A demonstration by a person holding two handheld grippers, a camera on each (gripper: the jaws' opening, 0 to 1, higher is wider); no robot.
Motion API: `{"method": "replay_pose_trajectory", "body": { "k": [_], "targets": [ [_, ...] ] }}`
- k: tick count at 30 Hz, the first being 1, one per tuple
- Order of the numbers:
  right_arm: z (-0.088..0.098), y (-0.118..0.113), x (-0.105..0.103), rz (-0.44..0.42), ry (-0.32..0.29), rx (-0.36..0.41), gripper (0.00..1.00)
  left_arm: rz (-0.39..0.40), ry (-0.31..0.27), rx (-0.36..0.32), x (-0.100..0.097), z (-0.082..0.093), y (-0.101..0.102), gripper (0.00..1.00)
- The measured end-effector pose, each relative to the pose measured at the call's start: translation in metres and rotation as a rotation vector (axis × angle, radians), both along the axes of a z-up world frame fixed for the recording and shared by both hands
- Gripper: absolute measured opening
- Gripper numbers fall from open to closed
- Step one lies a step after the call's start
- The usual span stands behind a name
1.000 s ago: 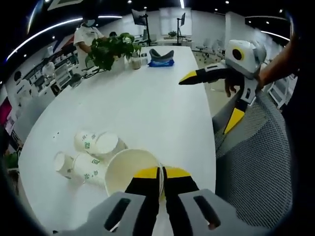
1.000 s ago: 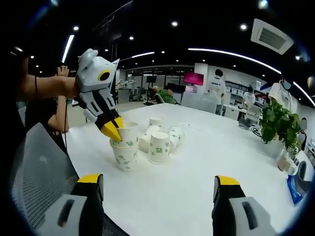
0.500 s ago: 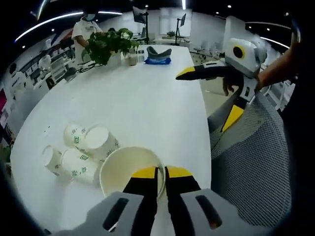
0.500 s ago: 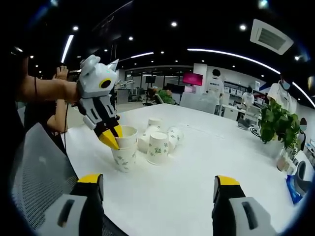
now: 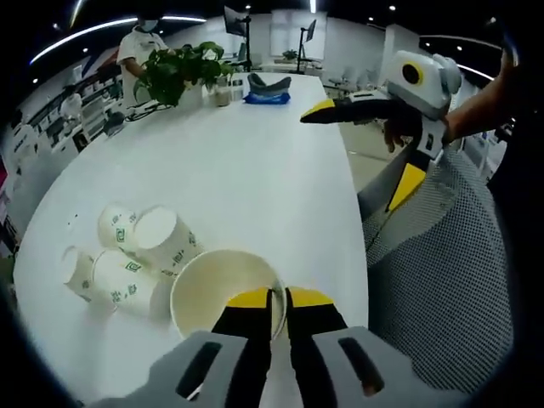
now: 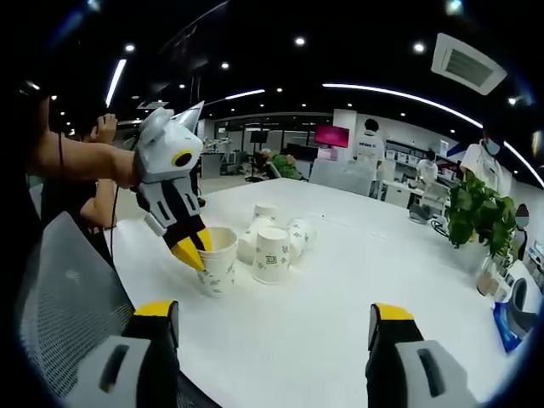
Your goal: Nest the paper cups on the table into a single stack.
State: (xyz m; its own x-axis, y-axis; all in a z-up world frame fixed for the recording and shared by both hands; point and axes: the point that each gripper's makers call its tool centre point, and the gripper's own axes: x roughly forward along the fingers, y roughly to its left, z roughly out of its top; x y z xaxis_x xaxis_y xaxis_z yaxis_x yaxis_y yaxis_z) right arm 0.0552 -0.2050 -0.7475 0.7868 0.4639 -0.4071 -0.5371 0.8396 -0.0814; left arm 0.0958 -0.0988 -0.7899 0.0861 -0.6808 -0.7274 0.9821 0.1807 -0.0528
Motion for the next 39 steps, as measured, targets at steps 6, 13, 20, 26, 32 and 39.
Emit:
{"method": "replay_pose_trajectory", "body": {
  "k": [6, 13, 20, 26, 32, 39],
  "targets": [
    [0.0, -0.001, 0.0, -0.005, -0.002, 0.0, 0.94, 0.002, 0.008, -0.007, 0.0, -0.003, -0.002, 0.04],
    [0.001, -0.001, 0.001, -0.009, -0.005, -0.001, 0.94, -0.001, 0.008, 0.002, -0.001, -0.007, -0.002, 0.05],
    [0.001, -0.001, 0.001, -0.008, -0.004, 0.001, 0.94, 0.0, -0.016, -0.011, -0.001, -0.001, -0.002, 0.1],
    [0.0, 0.0, 0.0, -0.003, 0.0, 0.002, 0.94, 0.025, -0.044, -0.047, 0.001, 0.011, 0.002, 0.16],
    [-0.001, 0.0, 0.0, 0.004, 0.01, 0.007, 0.94, 0.09, -0.066, -0.151, 0.003, 0.043, 0.005, 0.29],
    [-0.002, 0.0, 0.0, 0.008, 0.025, 0.023, 0.95, 0.17, -0.163, -0.251, 0.015, 0.072, 0.023, 0.45]
  ]
}}
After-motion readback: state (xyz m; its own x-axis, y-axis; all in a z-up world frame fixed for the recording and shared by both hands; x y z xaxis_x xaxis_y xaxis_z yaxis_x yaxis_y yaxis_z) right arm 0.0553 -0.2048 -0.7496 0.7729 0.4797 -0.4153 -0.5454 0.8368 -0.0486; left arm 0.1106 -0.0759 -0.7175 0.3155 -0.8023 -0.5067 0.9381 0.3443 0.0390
